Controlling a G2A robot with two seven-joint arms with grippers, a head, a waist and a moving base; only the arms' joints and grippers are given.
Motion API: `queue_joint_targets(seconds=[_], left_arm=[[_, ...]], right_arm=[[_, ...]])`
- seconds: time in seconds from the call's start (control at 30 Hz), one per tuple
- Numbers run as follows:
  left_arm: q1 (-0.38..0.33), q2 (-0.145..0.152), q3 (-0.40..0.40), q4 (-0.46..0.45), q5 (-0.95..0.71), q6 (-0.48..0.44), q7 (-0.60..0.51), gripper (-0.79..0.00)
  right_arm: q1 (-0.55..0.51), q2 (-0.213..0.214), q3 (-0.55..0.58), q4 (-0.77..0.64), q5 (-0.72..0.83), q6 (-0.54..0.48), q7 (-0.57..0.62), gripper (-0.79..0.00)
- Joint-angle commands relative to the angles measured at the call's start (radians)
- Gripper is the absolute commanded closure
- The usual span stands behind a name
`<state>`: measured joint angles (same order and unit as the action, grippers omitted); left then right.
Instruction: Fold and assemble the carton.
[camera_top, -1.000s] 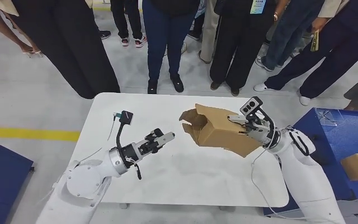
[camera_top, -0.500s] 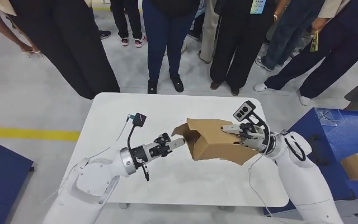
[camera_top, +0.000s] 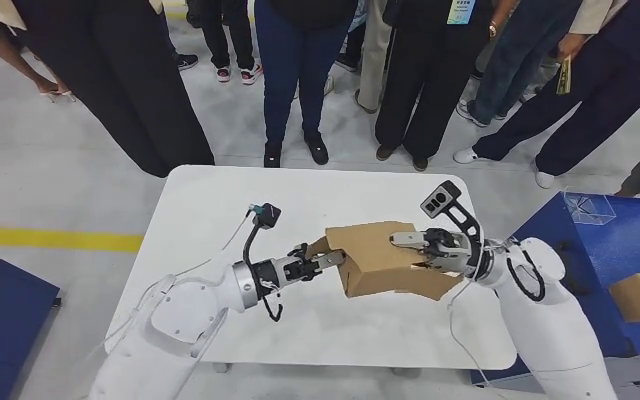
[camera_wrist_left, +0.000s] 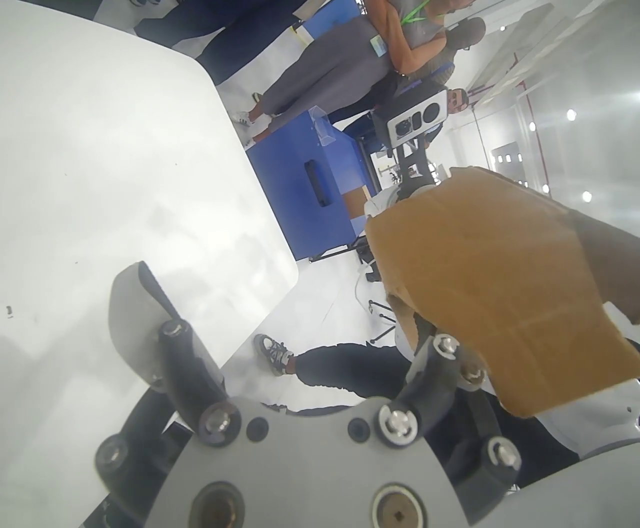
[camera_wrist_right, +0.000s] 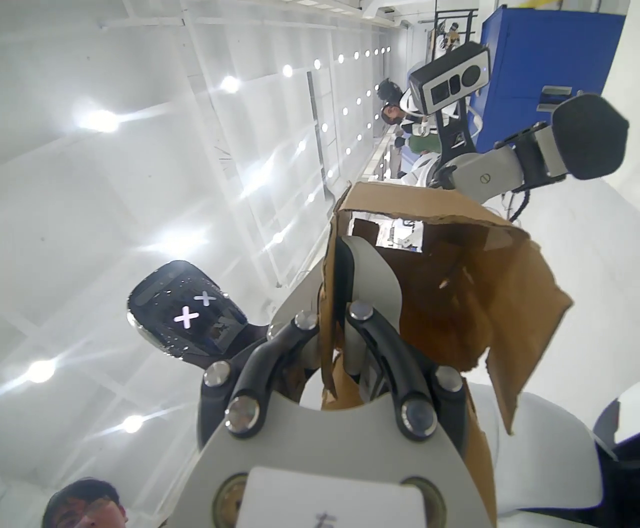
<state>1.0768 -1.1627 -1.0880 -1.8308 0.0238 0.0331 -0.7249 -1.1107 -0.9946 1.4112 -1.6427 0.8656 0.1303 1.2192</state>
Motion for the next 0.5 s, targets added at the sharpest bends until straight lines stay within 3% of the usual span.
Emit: queue_joint_targets(seconds=[0.0, 0.3, 0.47], left_arm=[[0.002, 0.001, -0.008, -0.002, -0.007, 0.001, 0.004, -0.785], [0.081, 0.017, -0.135, -0.088, -0.068, -0.028, 0.027, -0.785], [0.102, 0.021, -0.14, -0.125, -0.036, -0.03, 0.037, -0.785]], right_arm=[[-0.001, 0.001, 0.012, -0.003, -0.02, -0.024, -0.01, 0.0], [0.02, 0.01, 0.045, 0.008, -0.139, -0.095, -0.037, 0.0], [0.012, 0.01, 0.022, -0.01, -0.18, -0.117, -0.033, 0.0]])
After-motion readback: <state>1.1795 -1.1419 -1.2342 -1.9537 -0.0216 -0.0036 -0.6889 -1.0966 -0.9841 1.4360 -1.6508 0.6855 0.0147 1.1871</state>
